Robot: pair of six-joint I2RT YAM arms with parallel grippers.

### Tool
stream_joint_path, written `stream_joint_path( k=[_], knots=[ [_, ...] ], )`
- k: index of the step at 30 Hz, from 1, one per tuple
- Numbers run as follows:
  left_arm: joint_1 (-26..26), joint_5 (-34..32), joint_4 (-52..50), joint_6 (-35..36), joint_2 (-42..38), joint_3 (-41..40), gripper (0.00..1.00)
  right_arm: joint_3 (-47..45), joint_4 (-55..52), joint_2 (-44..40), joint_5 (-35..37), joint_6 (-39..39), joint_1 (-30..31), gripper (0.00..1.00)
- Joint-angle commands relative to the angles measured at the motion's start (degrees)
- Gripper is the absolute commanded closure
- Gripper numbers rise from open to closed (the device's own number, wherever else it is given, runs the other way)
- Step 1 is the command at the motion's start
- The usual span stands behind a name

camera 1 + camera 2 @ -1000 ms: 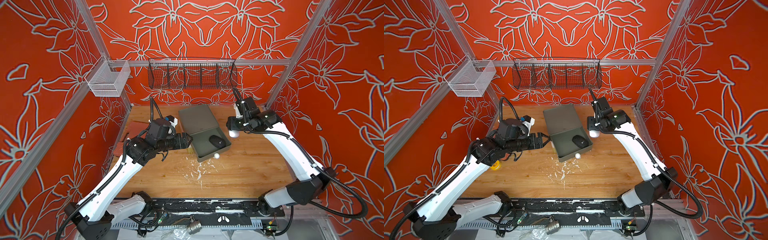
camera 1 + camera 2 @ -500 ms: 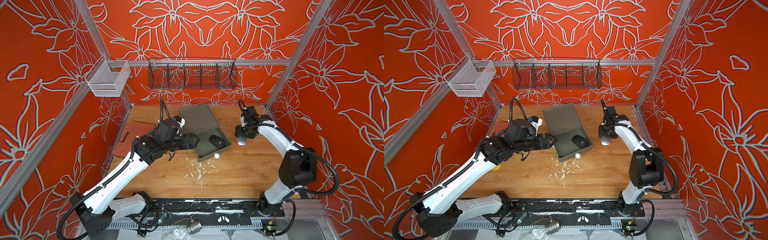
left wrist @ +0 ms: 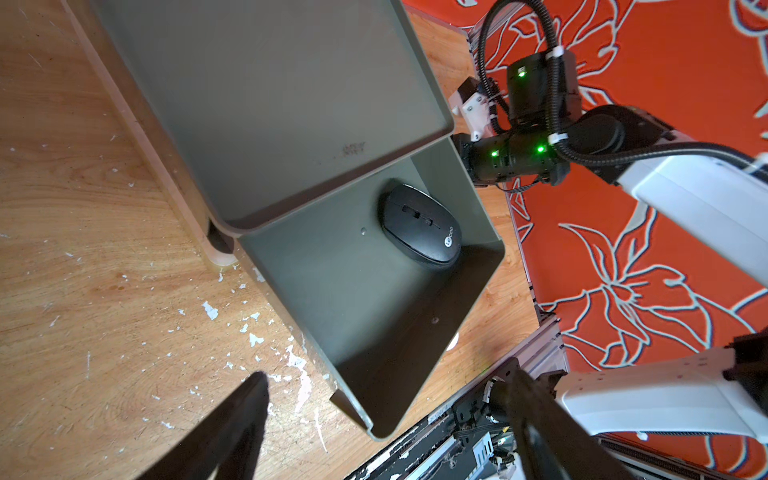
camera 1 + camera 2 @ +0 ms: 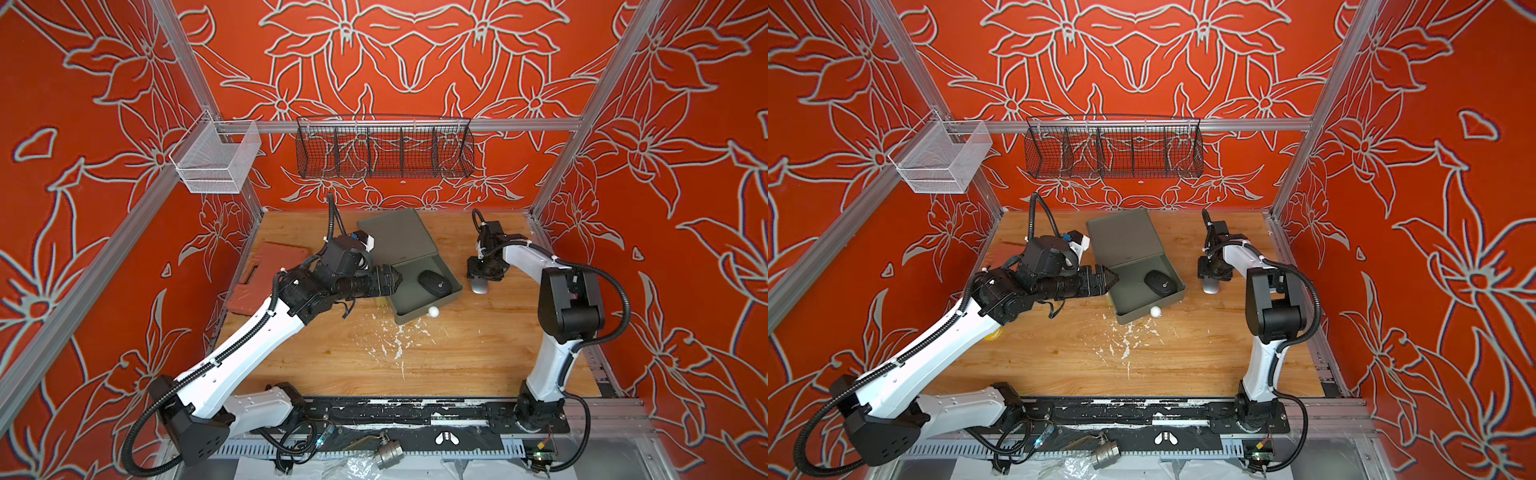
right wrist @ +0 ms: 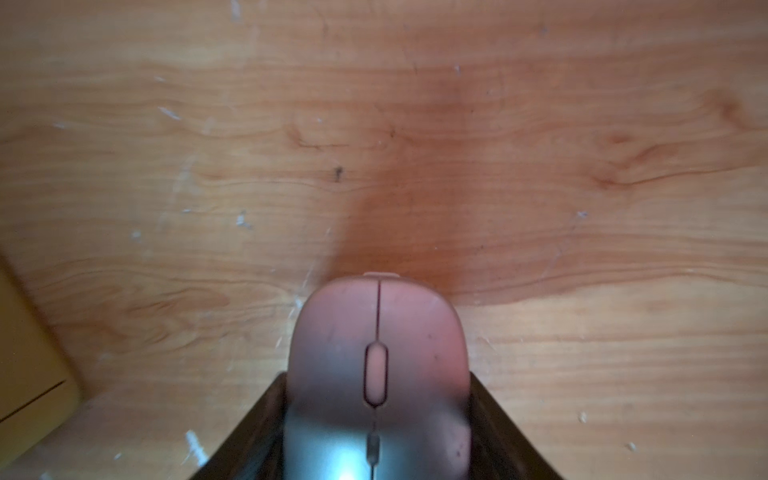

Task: Take the mice out of the drawer
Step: Place the mouse at the center of the board.

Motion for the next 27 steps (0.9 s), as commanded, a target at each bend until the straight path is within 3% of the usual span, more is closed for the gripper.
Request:
stream_joint_path(
  k=[1, 15, 27],
  knots=[
    [-0.4, 0.0, -1.1, 1.1, 0.2, 1.6, 0.12, 1.5, 0.7, 1.6, -1.0, -0.8, -0.4, 0.38],
    [-0.4, -0.8, -2.1, 1.7, 0.0, 2.3, 0.10, 0.7, 0.1, 3.7, 0.0, -0.8, -0.6, 0.29],
    [-0.4, -3.1, -3.2, 2.5, -1.7, 2.6, 0.10, 4.4, -7.4, -9.1, 1.7, 1.8, -0.6, 0.15]
  ],
)
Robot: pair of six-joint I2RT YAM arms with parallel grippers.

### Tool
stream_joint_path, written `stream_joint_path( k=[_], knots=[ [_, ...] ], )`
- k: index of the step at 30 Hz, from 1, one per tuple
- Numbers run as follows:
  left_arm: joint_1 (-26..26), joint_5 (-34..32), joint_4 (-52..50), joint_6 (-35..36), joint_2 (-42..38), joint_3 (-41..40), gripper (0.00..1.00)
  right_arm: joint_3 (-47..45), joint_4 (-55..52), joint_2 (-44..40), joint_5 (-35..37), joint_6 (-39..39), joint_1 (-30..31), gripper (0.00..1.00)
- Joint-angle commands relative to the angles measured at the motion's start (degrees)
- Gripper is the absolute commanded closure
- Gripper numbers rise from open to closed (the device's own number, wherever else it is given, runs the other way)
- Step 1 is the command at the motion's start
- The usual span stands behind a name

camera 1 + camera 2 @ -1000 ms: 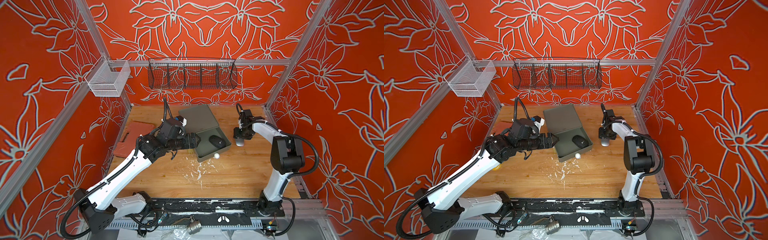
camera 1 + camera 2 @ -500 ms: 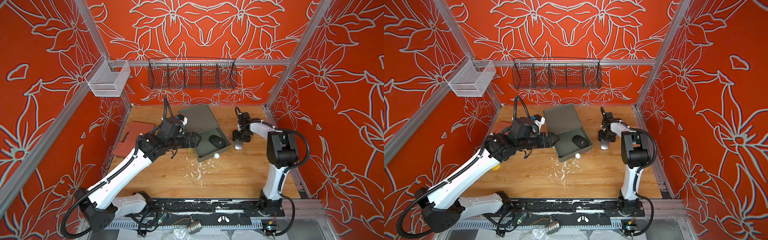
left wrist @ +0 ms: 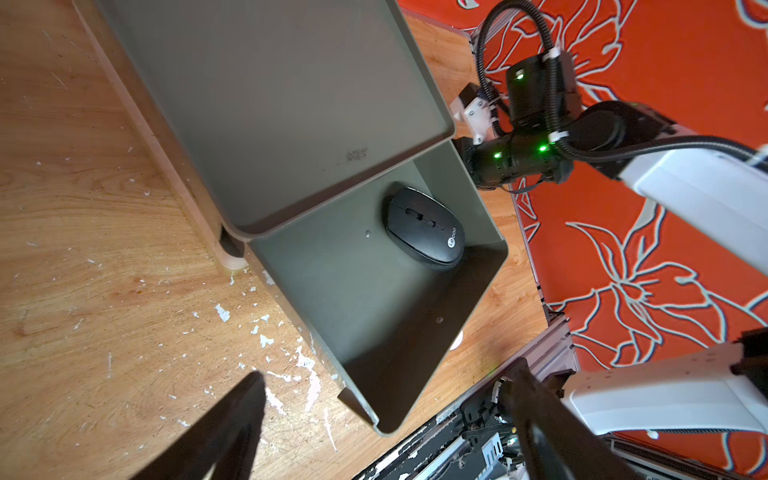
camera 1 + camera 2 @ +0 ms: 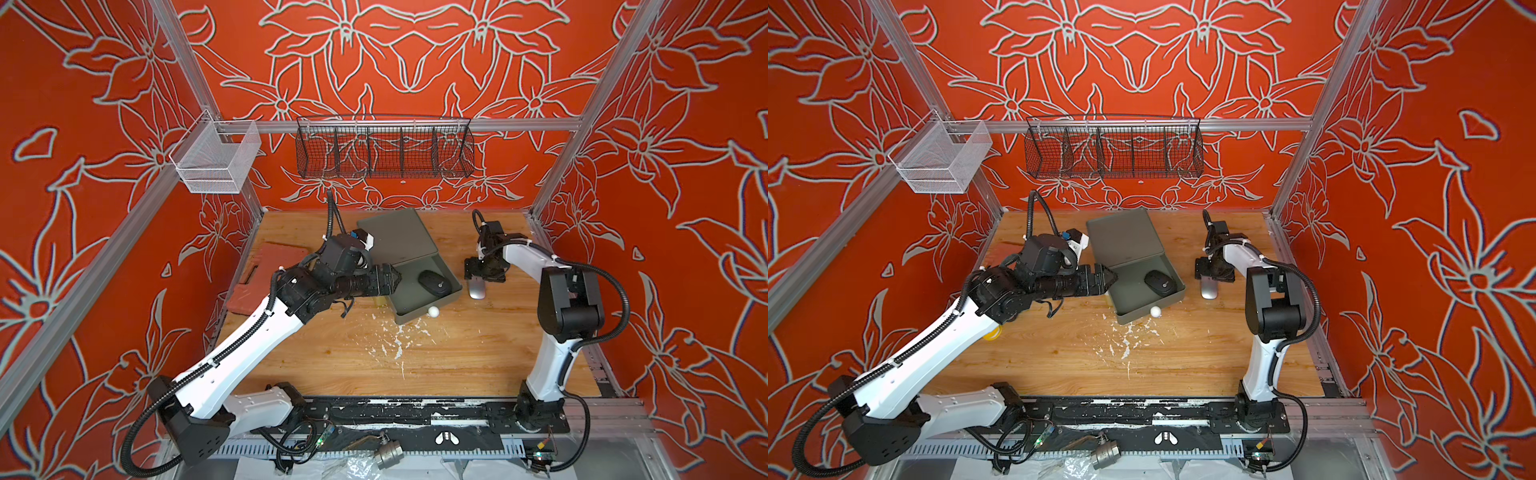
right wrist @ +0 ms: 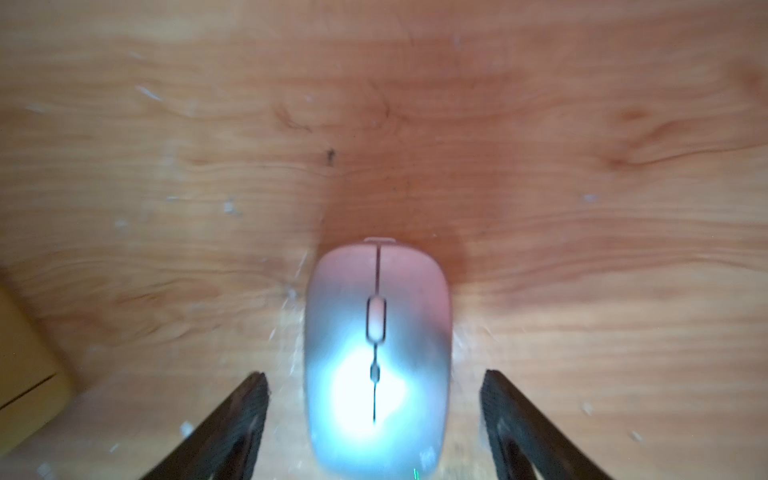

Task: Take the mice out of the drawer
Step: Place the mouse at the center of the board, then move the mouse to the drawer.

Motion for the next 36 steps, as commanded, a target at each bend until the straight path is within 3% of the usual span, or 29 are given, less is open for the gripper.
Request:
stream_joint_path(
  k=[1, 4, 10, 17, 22, 26, 36],
  knots=[
    [-0.4, -2.1, -1.6, 1.1, -1.9, 1.4, 0.09, 3.0, -4.7, -7.7, 1.7, 2.0, -0.3, 0.15],
    [-0.3, -3.5, -2.5, 1.2, -2.9, 1.2, 0.09, 3.0, -6.1, -13.3, 0.9, 4.5, -0.3, 0.15],
    [-0.3, -4.9, -3.5, 1.1, -6.0, -1.2, 0.09, 3.1, -8.4, -22.8, -7.1, 6.6, 0.8, 0.18],
    [-0.3, -4.3, -3.1, 0.6, -8.6, -5.0, 0.09, 6.6, -14.5, -30.5, -7.4, 7.8, 8.7, 0.20],
    [-0.4, -1.7, -1.6, 0.3, -9.1, -6.9, 0.09, 9.4, -18.7, -30.3, -7.7, 7.1, 18.3, 0.23],
    [-0.4, 0.2, -0.7, 0.4, -7.6, -7.5, 0.08, 11.0, -23.7, -29.1, -3.4, 7.2, 25.3, 0.26],
    [-0.7, 1.2, 3.9, -1.0, -4.7, -8.5, 0.08, 15.7, -28.5, -19.8, 4.8, 6.1, 32.9, 0.31]
  ],
)
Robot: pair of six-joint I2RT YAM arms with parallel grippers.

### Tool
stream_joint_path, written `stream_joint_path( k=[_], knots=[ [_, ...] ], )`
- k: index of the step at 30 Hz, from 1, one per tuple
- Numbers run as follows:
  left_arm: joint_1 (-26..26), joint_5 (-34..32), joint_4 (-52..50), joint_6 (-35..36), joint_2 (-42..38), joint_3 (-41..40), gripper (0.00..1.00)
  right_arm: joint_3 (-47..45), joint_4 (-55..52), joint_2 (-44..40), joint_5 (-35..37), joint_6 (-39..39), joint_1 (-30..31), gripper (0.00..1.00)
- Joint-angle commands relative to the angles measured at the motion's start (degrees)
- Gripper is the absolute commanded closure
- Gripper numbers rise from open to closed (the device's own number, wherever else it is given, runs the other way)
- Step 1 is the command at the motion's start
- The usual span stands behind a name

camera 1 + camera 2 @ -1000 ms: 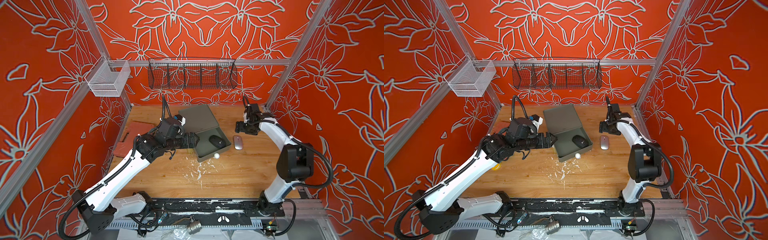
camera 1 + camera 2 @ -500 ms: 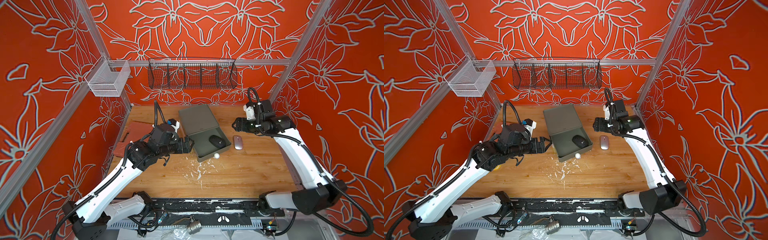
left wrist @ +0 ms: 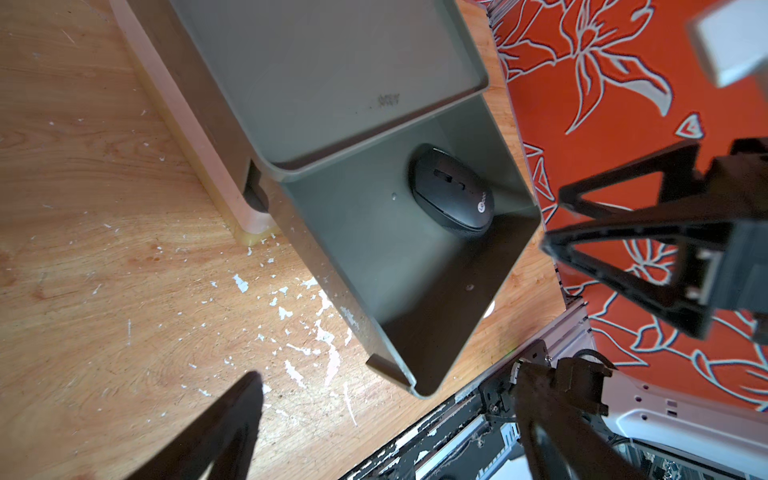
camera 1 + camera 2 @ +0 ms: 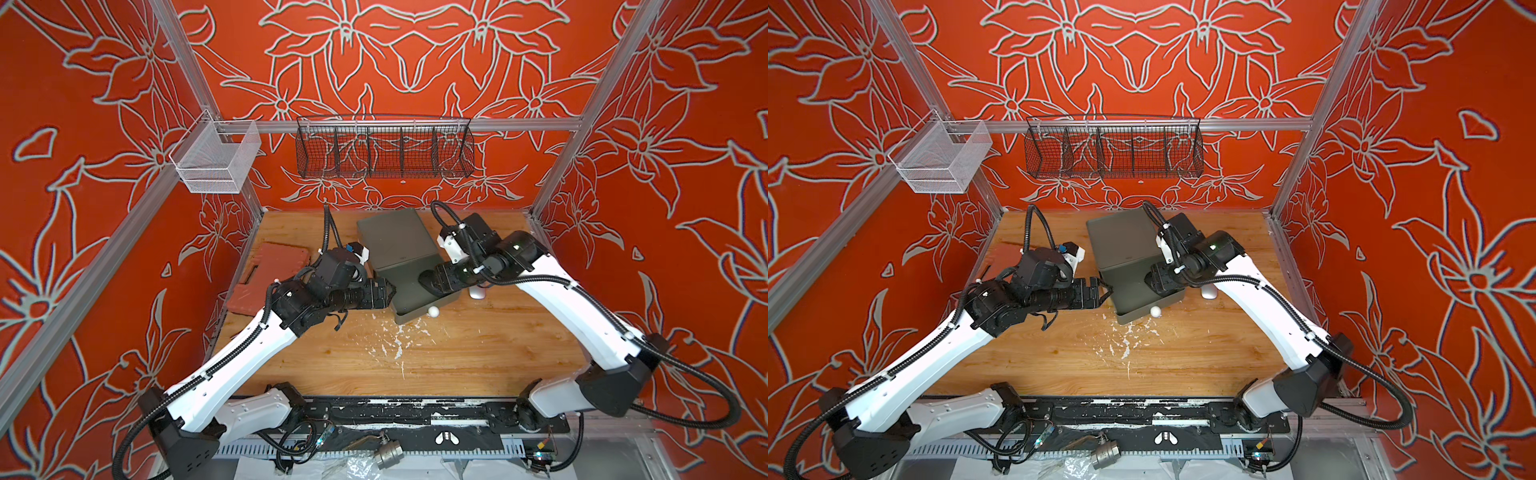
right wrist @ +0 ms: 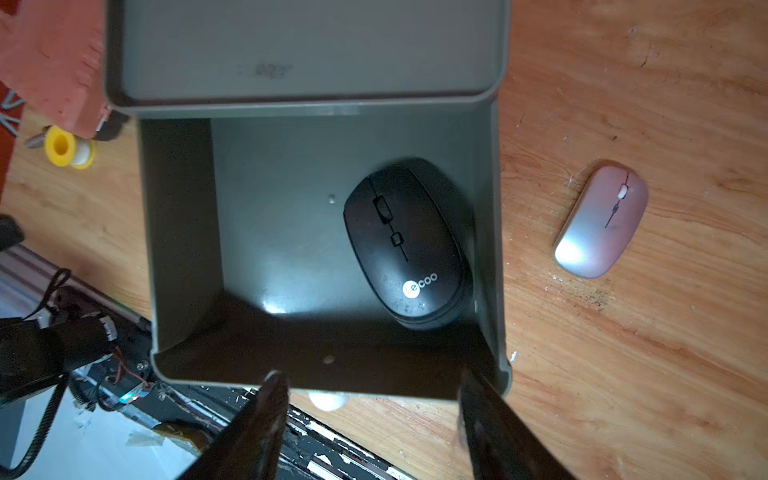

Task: Take the mice out of the drawer
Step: Move the mouse to the drawer.

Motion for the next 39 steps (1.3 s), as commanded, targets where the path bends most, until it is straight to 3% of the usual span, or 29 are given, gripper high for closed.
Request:
stream_joint_path(
  k=[1, 19, 26, 39],
  knots=[
    [-0.3, 0.5, 2.4, -1.3, 0.4, -0.4, 0.08, 2.6, -3.5, 2.7, 4.3, -0.5, 1.2, 0.32],
    [-0.3, -2.3, 4.7, -3.0, 1.9, -1.3, 0.08, 6.8, -5.5, 10.3, 9.1, 8.0, 1.6, 0.33],
    [-0.3, -3.2, 4.6, -2.9, 2.3, -1.3, 0.08, 7.0, -5.8, 12.3, 10.2, 11.4, 1.5, 0.28],
    [-0.3, -3.4, 6.2, -3.6, 3.7, -1.8, 0.13, 7.0, -1.3, 14.5, 4.3, 15.4, 2.6, 0.24]
  ],
)
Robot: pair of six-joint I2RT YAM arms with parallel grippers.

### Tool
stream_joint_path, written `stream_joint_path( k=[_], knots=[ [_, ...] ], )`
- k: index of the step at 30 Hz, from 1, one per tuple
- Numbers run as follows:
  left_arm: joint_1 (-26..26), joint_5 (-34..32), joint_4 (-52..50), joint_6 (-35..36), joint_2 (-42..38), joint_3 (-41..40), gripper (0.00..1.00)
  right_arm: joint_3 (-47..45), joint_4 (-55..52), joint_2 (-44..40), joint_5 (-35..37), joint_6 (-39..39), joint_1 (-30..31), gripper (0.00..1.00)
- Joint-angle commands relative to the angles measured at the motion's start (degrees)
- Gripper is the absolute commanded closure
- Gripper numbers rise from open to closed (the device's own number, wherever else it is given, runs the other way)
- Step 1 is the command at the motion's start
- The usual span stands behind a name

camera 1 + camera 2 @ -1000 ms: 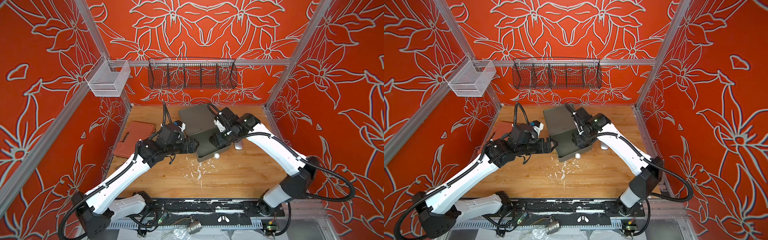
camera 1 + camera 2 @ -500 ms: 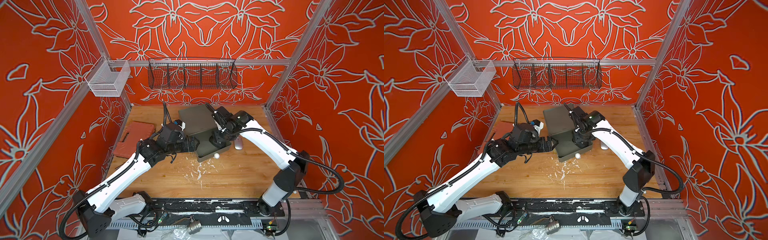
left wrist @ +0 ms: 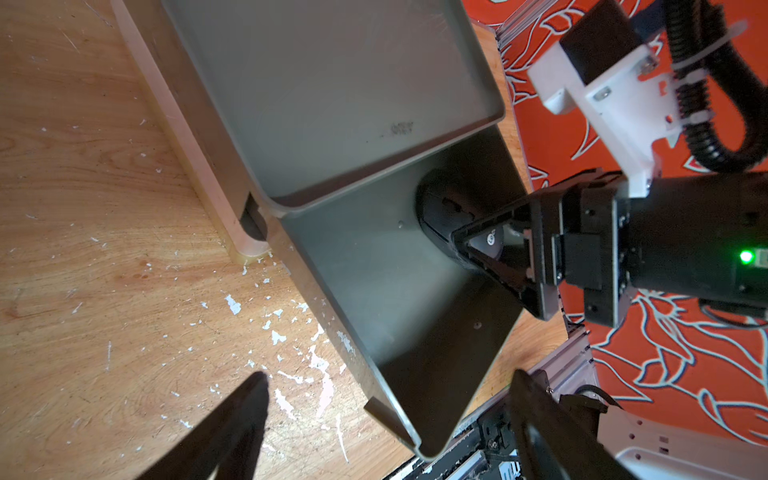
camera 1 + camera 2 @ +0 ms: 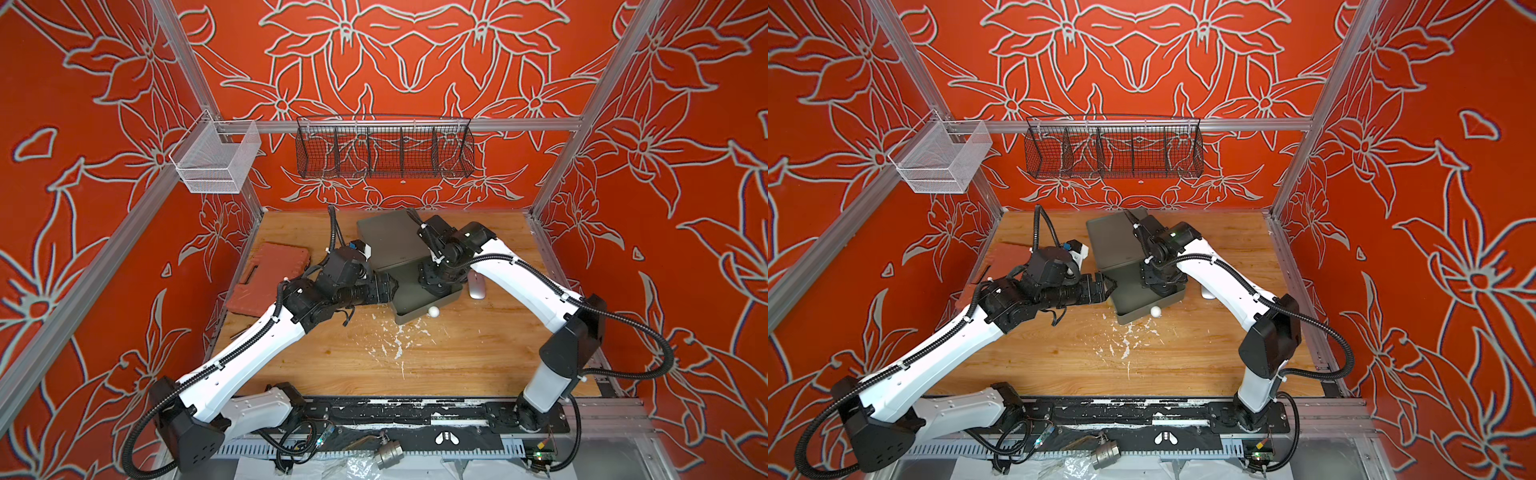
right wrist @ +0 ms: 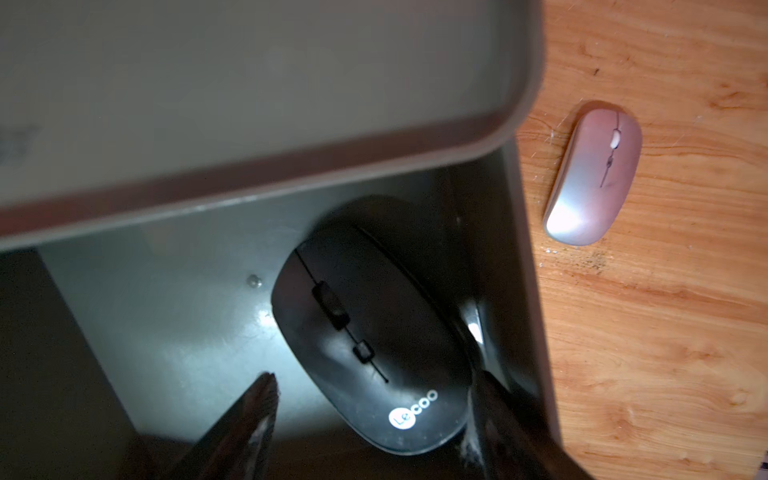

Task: Take the mice out of the drawer
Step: Move the mouse to the drawer.

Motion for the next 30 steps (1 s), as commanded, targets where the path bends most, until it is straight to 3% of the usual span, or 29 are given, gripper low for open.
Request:
stream_joint_path(
  k=[1, 10, 14, 23, 30],
  knots=[
    [-0.3, -0.5, 1.2, -1.1, 0.9, -0.3, 0.14, 1.7, 1.2, 1.3, -2.1, 3.2, 1.3, 0.24],
    [-0.3, -2.4, 1.0, -2.2, 0.2, -0.5, 0.19, 7.0, 3.2, 3.8, -4.6, 5.4, 5.5, 0.23],
    [-0.3, -3.1, 0.0, -2.6, -0.9, -0.7, 0.20, 8.3, 1.4, 2.9, -1.0, 3.4, 5.4, 0.20],
    [-0.3, -3.6, -0.9, -2.1, -3.8, -1.6, 0.22, 7.2, -2.2, 1.3, -0.2, -18.6, 4.7, 0.16],
    [-0.4, -4.4, -1.5, -2.4, -4.5, -1.8, 0.22, 3.4, 0.9, 0.8, -4.7, -27.5, 3.3, 0.13]
  ],
)
